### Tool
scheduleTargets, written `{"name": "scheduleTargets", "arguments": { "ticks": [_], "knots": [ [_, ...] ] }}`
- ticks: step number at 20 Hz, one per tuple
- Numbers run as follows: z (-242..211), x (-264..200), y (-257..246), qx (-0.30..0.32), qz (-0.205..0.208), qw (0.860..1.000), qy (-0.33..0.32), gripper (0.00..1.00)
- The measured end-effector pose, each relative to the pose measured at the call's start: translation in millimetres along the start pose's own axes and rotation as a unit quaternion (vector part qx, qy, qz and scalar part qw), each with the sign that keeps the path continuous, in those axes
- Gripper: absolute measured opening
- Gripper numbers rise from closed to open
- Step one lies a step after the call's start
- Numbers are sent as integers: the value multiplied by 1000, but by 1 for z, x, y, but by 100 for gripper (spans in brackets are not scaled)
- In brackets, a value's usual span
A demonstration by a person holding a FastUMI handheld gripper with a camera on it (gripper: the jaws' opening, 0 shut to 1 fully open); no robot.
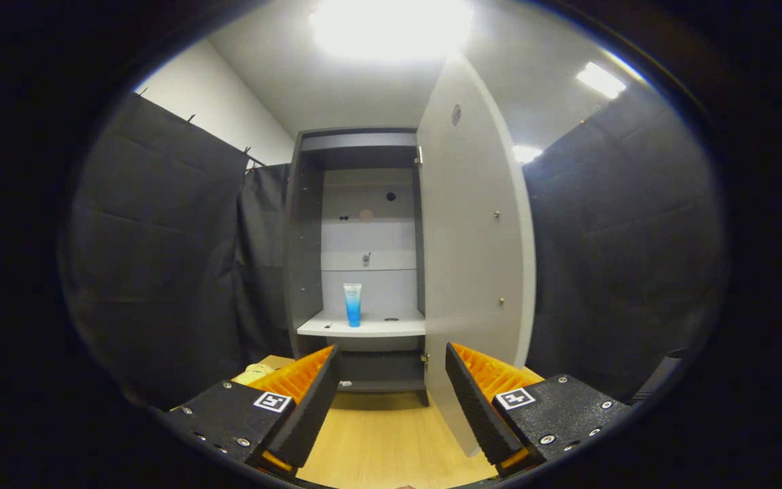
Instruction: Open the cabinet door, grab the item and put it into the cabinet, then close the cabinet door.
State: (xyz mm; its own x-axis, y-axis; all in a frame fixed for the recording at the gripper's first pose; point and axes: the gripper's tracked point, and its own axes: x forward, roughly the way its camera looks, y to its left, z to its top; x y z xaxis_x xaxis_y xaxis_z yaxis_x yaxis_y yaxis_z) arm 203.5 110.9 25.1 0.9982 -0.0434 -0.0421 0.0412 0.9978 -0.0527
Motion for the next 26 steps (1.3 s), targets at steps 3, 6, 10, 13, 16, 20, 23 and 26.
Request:
{"name": "scheduleTargets", "arguments": {
  "ticks": [3, 6, 10, 13, 16, 20, 23, 26],
  "knots": [
    [8, -1, -48, 11, -48, 999, -3, 93],
    [20, -2, -94, 27, -90, 996, -8, 93],
    [24, 1, -146, 42, -139, 989, -1, 93],
    [27, 9, -185, 46, -187, 981, -1, 93],
    [28, 23, -213, 40, -222, 974, 3, 94],
    [38, 49, -225, 31, -230, 973, -6, 95],
    [41, 64, -226, 31, -229, 973, -8, 95],
    [35, 73, -232, 25, -242, 970, 4, 95]
  ]
}}
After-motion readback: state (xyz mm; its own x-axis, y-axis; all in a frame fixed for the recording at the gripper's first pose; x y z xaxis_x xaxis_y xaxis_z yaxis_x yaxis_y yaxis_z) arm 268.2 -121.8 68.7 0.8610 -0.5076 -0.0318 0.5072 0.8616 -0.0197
